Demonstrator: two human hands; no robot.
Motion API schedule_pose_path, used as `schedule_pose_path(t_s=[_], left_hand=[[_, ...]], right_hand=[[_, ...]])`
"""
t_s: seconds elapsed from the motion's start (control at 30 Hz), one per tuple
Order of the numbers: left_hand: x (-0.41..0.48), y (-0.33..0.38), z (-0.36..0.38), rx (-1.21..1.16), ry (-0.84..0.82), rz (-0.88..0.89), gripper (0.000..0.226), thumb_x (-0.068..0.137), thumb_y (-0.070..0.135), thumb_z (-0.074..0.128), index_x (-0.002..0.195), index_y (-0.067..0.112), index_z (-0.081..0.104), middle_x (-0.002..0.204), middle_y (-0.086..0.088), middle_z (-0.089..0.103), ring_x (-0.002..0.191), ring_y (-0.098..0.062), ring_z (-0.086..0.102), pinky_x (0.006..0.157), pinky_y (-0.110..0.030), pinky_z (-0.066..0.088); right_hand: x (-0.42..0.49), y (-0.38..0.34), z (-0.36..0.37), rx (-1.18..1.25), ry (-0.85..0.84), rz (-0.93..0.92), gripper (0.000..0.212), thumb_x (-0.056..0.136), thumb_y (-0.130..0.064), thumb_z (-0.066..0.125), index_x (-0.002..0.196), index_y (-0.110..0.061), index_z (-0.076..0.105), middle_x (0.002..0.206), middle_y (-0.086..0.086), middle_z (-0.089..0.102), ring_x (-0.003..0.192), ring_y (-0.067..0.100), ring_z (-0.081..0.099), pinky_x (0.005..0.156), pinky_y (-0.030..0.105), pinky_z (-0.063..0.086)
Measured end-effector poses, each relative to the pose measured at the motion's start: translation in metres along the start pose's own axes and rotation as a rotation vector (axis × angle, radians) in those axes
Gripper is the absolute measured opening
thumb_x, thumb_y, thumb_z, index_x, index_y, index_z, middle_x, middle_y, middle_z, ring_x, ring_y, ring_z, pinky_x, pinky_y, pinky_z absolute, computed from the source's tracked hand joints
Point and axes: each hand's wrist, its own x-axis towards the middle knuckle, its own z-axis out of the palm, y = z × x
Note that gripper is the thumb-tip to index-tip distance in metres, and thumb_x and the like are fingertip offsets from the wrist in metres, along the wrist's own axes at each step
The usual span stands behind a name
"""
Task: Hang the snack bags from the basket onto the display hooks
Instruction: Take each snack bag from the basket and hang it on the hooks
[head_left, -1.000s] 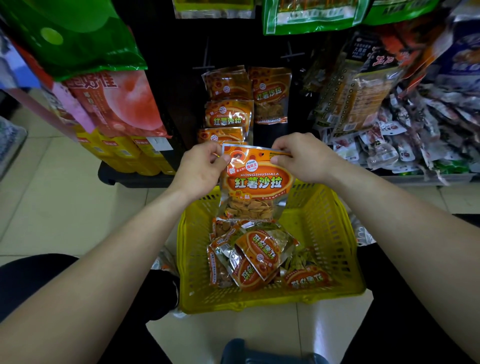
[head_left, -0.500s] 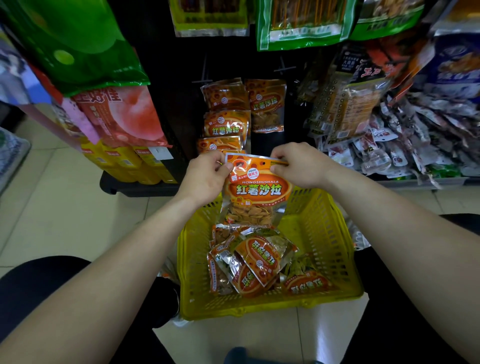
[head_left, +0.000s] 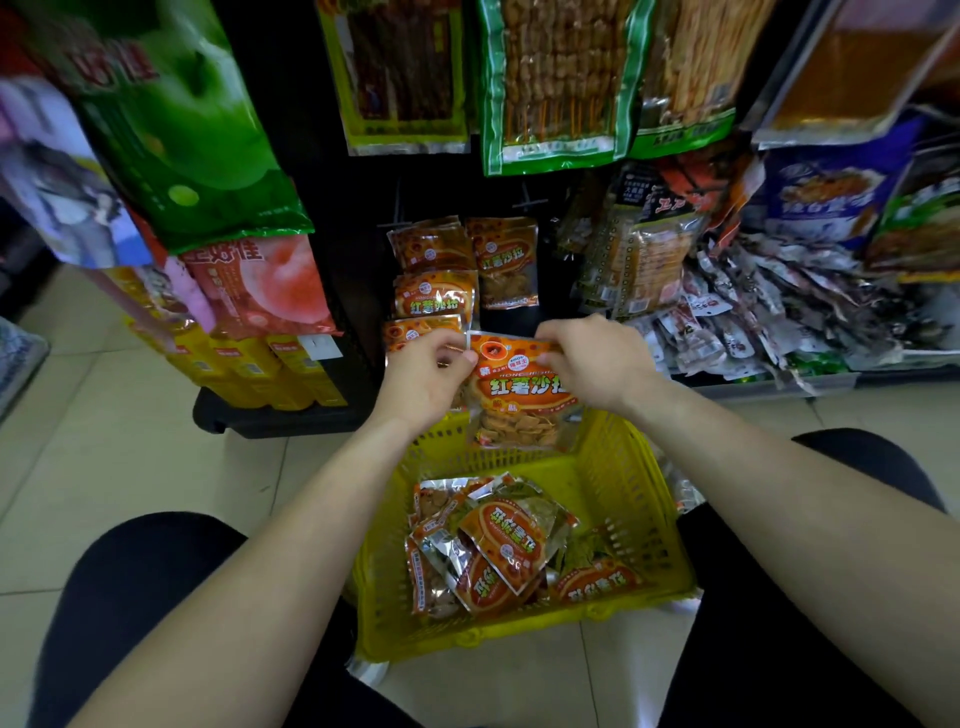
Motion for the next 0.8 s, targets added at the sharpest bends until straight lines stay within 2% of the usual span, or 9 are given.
schedule_pose_path(t_s=[0.1,0.3,0.43,0.53,0.63,0.73,0.8], left_hand=[[0.001,-0.002,-0.003,0.025,-0.022,-0.024,0.023,0.093,0.041,0.065,0.115,0.034,0.065,0.092,0.024,0.064,0.086,0.006,0.059,0.066,-0.017,0.045],[0.011,-0.011,0.004,0.057,-0.116,-0.075,0.028,0.095,0.033,0.064,0.122,0.028,0.063,0.096,0.023,0.062,0.097,-0.006,0.061,0.066,-0.015,0.041],[0.031,-0.022,0.018,0.122,-0.246,-0.099,0.037,0.096,0.035,0.062,0.131,0.026,0.058,0.116,0.01,0.065,0.089,-0.001,0.06,0.059,-0.01,0.038],[0.055,-0.034,0.033,0.157,-0.297,-0.116,0.04,0.096,0.035,0.063,0.134,0.025,0.056,0.126,0.003,0.063,0.1,-0.011,0.061,0.068,-0.017,0.044],[0.088,-0.045,0.058,0.155,-0.331,-0.145,0.042,0.097,0.034,0.062,0.136,0.025,0.053,0.132,0.001,0.061,0.104,-0.014,0.061,0.079,-0.025,0.051],[0.122,-0.057,0.091,0.154,-0.368,-0.164,0.044,0.097,0.034,0.062,0.139,0.024,0.051,0.135,0.0,0.059,0.106,-0.016,0.061,0.081,-0.027,0.05],[0.148,-0.068,0.116,0.189,-0.39,-0.173,0.047,0.096,0.035,0.061,0.141,0.026,0.049,0.138,0.001,0.058,0.115,-0.018,0.059,0.093,-0.033,0.051]], right_hand=[[0.004,0.008,-0.014,-0.103,0.037,-0.002,0.016,0.097,-0.038,0.052,0.111,-0.036,0.059,0.104,0.005,0.069,0.097,0.034,0.064,0.065,0.037,0.044],[0.035,0.029,-0.033,-0.221,0.077,0.005,0.019,0.099,-0.034,0.051,0.116,-0.033,0.059,0.101,0.01,0.068,0.092,0.037,0.065,0.063,0.037,0.043],[0.071,0.044,-0.028,-0.258,0.09,0.027,0.025,0.098,-0.033,0.054,0.122,-0.033,0.059,0.103,0.011,0.068,0.093,0.037,0.064,0.063,0.037,0.043],[0.1,0.056,-0.013,-0.247,0.07,0.054,0.025,0.098,-0.034,0.054,0.123,-0.032,0.06,0.103,0.011,0.068,0.093,0.035,0.064,0.063,0.036,0.043],[0.133,0.07,0.011,-0.234,0.071,0.07,0.027,0.098,-0.035,0.055,0.123,-0.031,0.06,0.104,0.01,0.067,0.092,0.033,0.064,0.063,0.035,0.042],[0.166,0.085,0.04,-0.208,0.061,0.082,0.029,0.098,-0.035,0.054,0.126,-0.03,0.059,0.105,0.008,0.067,0.094,0.03,0.064,0.065,0.034,0.044],[0.193,0.097,0.064,-0.198,0.051,0.096,0.03,0.097,-0.037,0.054,0.126,-0.029,0.059,0.108,0.008,0.066,0.097,0.03,0.064,0.068,0.035,0.043]])
